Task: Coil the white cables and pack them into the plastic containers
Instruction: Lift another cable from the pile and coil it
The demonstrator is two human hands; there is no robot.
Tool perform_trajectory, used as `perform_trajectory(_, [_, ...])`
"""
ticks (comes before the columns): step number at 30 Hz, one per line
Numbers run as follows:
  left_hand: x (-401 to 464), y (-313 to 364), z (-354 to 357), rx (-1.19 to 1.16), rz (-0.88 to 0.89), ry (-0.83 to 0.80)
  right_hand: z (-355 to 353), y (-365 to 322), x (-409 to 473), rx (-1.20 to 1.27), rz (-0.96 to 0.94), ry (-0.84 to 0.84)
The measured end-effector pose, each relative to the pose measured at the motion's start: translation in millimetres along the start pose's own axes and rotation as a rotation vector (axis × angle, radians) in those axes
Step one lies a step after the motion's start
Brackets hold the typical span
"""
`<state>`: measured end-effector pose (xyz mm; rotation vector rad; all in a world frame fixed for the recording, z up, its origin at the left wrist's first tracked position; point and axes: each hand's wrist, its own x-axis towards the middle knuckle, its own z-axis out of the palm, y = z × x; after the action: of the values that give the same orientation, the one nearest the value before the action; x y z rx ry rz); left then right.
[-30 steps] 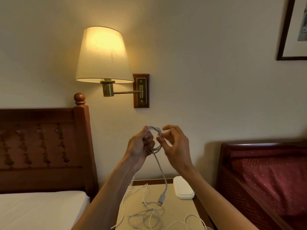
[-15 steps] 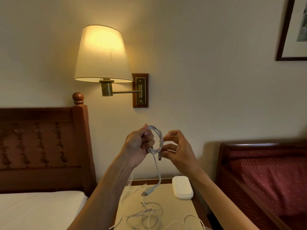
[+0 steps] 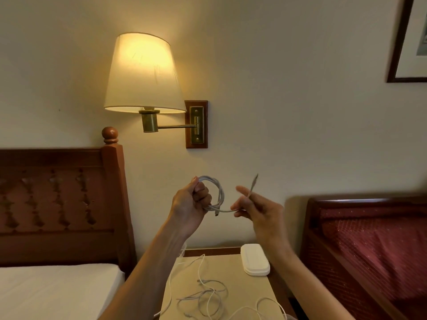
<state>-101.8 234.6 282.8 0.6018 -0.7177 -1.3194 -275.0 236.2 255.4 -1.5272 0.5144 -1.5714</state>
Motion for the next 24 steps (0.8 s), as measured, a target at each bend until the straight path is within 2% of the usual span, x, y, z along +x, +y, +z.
perform_trajectory(3, [-8,-3,7,0.029,0.001,-0.053,-6,-9,19,-0.066,0.229,0.058])
perform_trajectory(11, [-18,-1,17,0.067,0.042,-0.108,-13,-11,29,-0.296,0.383,-0.097])
perform_trajectory(15, [-18,-4,16,0.073,0.025,-0.106,-11,-14,29,-0.215,0.393,-0.079])
perform_trajectory(18, [-17,-18,14,0.176,0.003,-0.064,1,-17,33,-0.189,0.377,-0.102])
perform_trajectory(22, [-8,-25,7,0.118,-0.016,0.01,15,-18,32,0.033,0.466,-0.14])
perform_trajectory(24, [-8,-21,3,0.204,0.034,0.024,15,-16,30,0.092,0.465,-0.17])
